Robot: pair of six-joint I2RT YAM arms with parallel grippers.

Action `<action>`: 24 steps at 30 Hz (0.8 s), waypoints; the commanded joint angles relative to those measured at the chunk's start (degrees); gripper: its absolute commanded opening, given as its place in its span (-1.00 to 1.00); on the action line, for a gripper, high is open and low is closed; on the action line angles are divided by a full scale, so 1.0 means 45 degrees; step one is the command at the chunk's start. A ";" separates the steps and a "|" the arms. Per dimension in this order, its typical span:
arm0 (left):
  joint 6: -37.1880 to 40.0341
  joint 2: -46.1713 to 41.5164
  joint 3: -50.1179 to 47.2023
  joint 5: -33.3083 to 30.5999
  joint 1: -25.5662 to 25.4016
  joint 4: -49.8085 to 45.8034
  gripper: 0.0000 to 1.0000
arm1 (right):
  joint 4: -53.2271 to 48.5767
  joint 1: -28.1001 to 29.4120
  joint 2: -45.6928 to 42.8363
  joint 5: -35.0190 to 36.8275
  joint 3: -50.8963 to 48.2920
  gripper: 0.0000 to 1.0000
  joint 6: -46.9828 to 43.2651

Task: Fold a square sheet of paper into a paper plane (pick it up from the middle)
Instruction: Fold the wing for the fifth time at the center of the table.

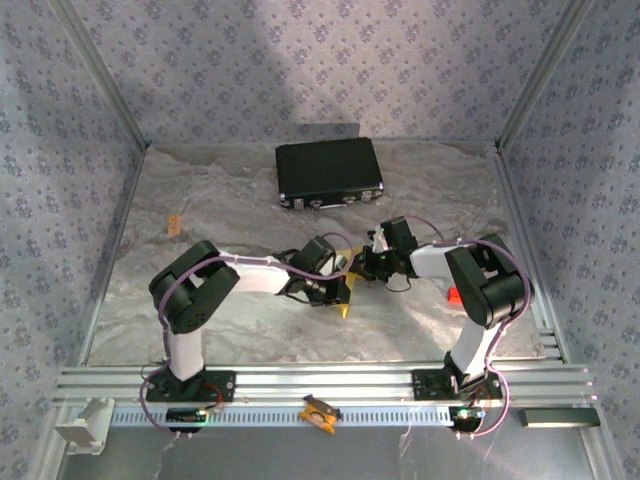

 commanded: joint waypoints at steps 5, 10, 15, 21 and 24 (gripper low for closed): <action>0.0271 -0.0441 -0.1126 0.0620 -0.0695 -0.1302 -0.92 | -0.1178 0.0082 0.0604 0.0870 -0.0404 -0.84 -0.0260; 0.0699 -0.0648 -0.1172 0.0281 -0.1094 -0.2209 -0.92 | -0.1237 0.0093 0.0585 0.0915 -0.0392 -0.84 -0.0262; 0.0924 -0.0941 -0.1277 -0.0288 -0.1252 -0.2987 -0.92 | -0.1200 0.0139 0.0605 0.0910 -0.0411 -0.84 -0.0236; 0.0988 -0.1465 -0.1600 -0.0345 -0.1410 -0.3053 -0.92 | -0.1194 0.0180 0.0623 0.0869 -0.0386 -0.84 -0.0241; 0.1074 -0.1925 -0.1652 -0.0344 -0.1488 -0.2900 -0.92 | -0.1211 0.0219 0.0585 0.0886 -0.0394 -0.84 -0.0185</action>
